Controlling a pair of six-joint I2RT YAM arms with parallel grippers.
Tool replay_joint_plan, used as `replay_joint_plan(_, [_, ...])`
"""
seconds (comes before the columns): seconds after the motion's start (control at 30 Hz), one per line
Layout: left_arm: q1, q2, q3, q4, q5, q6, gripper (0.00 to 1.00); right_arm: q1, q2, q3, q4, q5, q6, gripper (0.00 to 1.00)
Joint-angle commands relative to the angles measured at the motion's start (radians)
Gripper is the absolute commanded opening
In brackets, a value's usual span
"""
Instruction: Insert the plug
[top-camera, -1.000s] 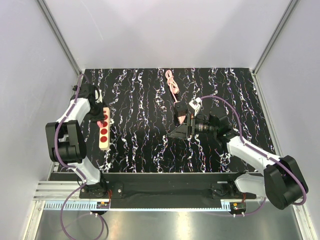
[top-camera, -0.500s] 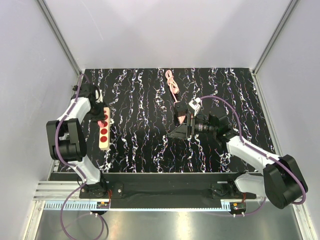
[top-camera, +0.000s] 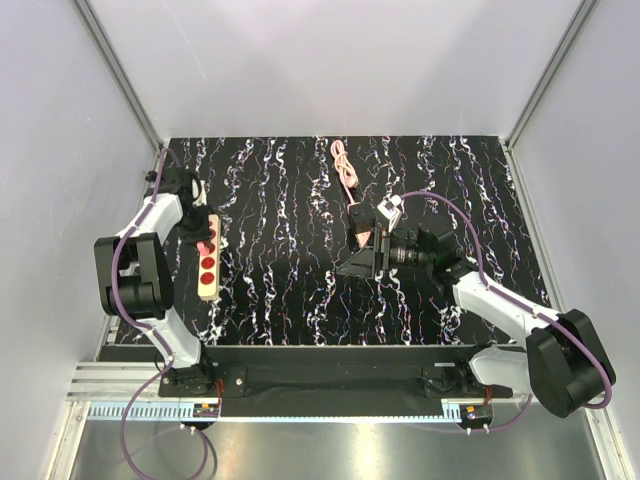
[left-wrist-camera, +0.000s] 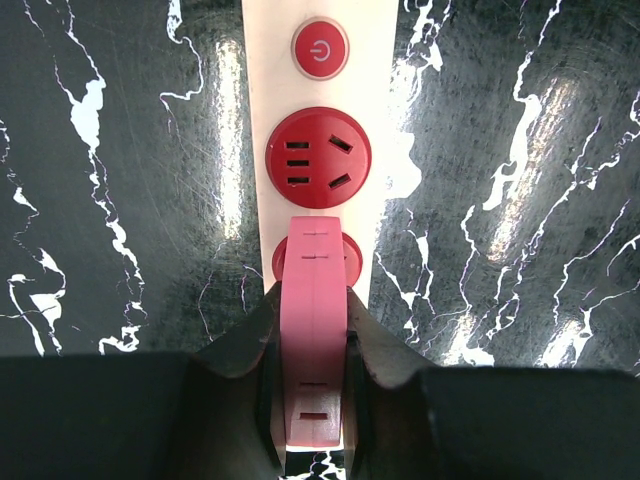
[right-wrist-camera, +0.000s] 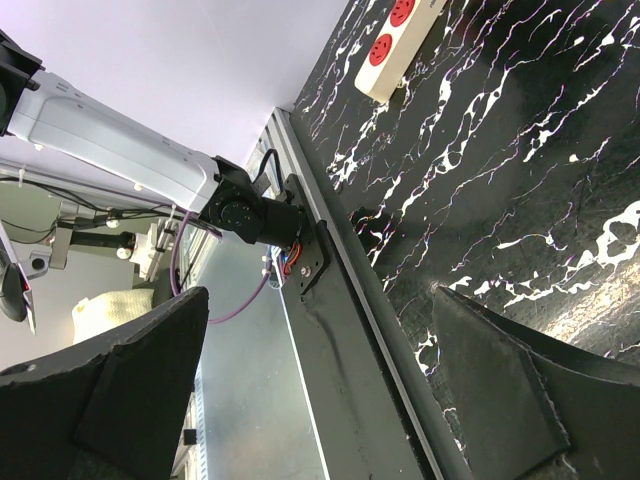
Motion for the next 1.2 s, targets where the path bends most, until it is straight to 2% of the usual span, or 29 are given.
replay_joint_plan(0.0, [-0.001,0.078,-0.059,-0.006,-0.084,0.006,0.00,-0.003,-0.013,0.001,0.049,-0.020,0.006,1.00])
replay_joint_plan(0.37, [-0.003,0.081,-0.047,-0.002,-0.193,0.020,0.00,-0.003,-0.008,0.001,0.052,-0.019,0.006,1.00])
replay_joint_plan(1.17, [0.054,0.075,-0.030,0.017,-0.203,0.070,0.00,-0.003,0.002,0.000,0.052,-0.014,0.011,1.00])
